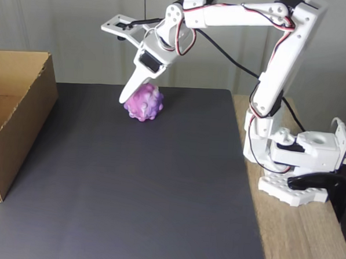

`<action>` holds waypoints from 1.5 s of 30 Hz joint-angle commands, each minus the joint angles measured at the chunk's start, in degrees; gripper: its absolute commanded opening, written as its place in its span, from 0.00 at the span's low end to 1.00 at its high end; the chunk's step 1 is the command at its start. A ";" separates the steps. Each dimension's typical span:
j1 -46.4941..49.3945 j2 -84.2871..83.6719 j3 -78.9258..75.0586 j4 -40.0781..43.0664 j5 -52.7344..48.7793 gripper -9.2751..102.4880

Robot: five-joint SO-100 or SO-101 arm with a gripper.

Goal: Grasp a ball and put it in the box.

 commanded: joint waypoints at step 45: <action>-2.02 -5.10 5.89 -7.47 4.39 0.08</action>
